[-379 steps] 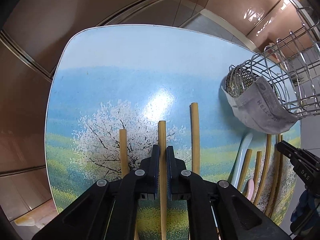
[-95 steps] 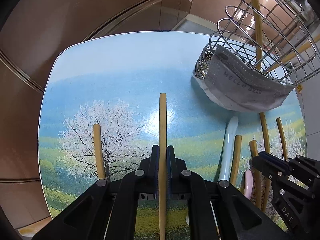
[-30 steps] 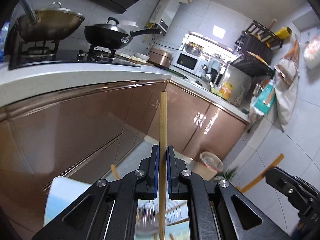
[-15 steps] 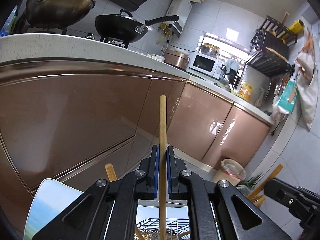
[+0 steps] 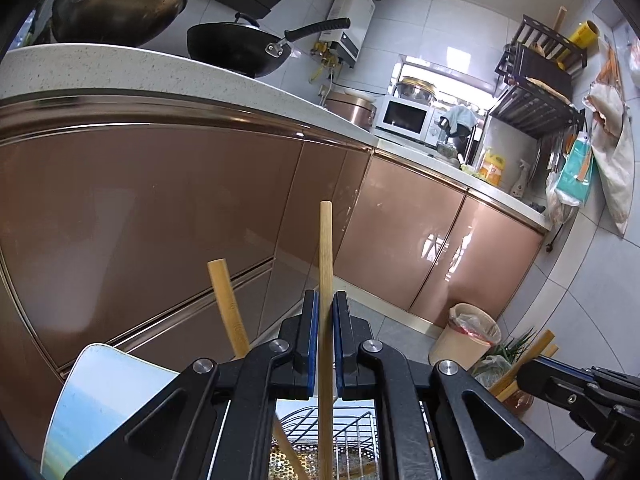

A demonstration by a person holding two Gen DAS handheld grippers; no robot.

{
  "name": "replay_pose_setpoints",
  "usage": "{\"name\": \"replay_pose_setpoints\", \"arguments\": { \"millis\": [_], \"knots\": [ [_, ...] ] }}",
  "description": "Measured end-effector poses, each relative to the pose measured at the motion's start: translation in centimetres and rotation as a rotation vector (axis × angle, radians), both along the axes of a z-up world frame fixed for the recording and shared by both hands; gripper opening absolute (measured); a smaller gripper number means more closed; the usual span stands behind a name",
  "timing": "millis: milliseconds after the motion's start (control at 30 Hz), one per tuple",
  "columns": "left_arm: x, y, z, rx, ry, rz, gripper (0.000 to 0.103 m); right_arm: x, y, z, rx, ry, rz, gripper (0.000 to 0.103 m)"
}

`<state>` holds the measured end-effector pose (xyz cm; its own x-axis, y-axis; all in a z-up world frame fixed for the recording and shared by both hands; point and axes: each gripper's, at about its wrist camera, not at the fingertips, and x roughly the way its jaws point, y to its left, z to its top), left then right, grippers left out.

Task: Organize utensils
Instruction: 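Lift the left tool's chopstick over the wire holder while the right tool carries its own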

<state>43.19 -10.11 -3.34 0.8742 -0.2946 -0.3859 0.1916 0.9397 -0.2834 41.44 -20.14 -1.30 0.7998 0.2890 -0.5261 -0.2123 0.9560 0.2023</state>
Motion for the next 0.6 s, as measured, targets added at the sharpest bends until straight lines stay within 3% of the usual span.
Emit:
{"name": "replay_pose_setpoints", "arguments": {
  "millis": [267, 600],
  "knots": [
    [-0.1, 1.6, -0.4, -0.040, 0.030, -0.007, 0.006, -0.1, -0.7, -0.2, 0.023, -0.005, 0.000, 0.006],
    [-0.9, 2.4, 2.7, -0.123, -0.010, -0.054, 0.006, 0.2, -1.0, -0.8, 0.032, 0.008, 0.008, 0.006]
  ]
}}
